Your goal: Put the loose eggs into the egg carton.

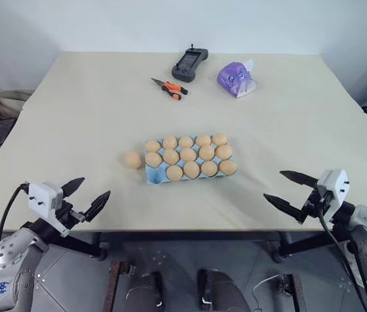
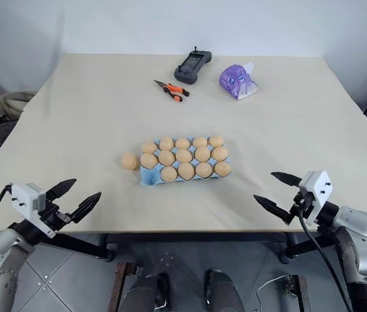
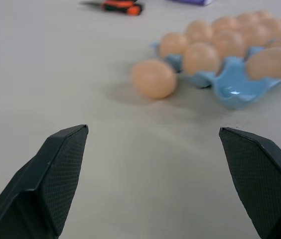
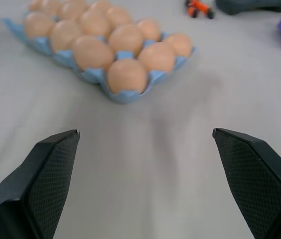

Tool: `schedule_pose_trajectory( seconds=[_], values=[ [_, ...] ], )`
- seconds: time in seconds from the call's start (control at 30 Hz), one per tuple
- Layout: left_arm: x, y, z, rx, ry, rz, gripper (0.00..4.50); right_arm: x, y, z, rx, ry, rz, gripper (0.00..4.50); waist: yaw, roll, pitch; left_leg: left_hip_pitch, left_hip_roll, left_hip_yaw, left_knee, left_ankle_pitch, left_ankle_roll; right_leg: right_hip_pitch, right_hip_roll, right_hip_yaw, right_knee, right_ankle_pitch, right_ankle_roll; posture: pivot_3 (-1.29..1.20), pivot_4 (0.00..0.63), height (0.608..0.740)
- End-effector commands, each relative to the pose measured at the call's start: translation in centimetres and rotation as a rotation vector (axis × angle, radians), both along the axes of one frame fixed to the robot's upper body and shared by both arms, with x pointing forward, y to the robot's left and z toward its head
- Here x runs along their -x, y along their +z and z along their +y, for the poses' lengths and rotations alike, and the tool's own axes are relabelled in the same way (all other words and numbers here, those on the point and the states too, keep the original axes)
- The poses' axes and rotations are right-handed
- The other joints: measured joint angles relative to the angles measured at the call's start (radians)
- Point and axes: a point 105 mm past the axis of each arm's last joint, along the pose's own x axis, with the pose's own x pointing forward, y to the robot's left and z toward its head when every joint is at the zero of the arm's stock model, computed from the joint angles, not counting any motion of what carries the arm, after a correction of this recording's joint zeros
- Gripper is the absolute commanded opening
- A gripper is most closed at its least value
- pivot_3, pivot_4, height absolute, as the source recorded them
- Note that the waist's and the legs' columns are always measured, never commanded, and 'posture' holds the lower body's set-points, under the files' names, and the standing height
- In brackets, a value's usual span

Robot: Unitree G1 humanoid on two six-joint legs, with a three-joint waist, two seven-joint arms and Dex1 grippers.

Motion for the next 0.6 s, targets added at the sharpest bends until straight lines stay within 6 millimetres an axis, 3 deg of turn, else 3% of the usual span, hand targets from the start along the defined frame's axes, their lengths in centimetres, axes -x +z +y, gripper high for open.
schedule_pose_trajectory(
  seconds=[0.03,0.27,0.37,0.6],
  values=[
    [-2.6,0.8,-1.1,-0.037,-0.015,-0.019,4.50,0.2,1.4,0.2,0.008,0.001,-0.061,4.48,0.013,0.000,0.000,0.000,0.000,0.000,0.001,0.000,0.000,0.000,0.000,0.000,0.000,0.000,0.000,0.00,0.150,0.740],
    [-7.8,1.1,-3.1,-0.017,-0.013,-0.004,4.50,0.5,1.2,0.8,-0.007,-0.030,-0.081,4.48,0.015,0.000,0.000,0.001,0.000,0.001,0.001,0.000,0.001,0.003,0.000,0.000,-0.002,0.003,0.003,0.00,0.150,0.740],
    [-8.9,0.7,-4.0,-0.027,-0.041,0.004,4.50,0.6,1.1,1.0,-0.015,-0.039,-0.083,4.48,0.013,0.000,0.000,0.001,0.000,0.001,0.001,-0.001,0.001,0.003,0.000,-0.001,-0.002,0.010,0.016,0.00,0.150,0.740],
    [-11.4,0.2,-5.6,-0.031,-0.064,0.001,4.50,0.8,0.9,1.7,-0.024,-0.052,-0.088,4.48,0.017,0.000,0.000,0.000,0.000,0.000,0.002,-0.001,0.000,0.002,0.001,-0.002,-0.001,0.009,0.016,0.00,0.150,0.740]
  ],
)
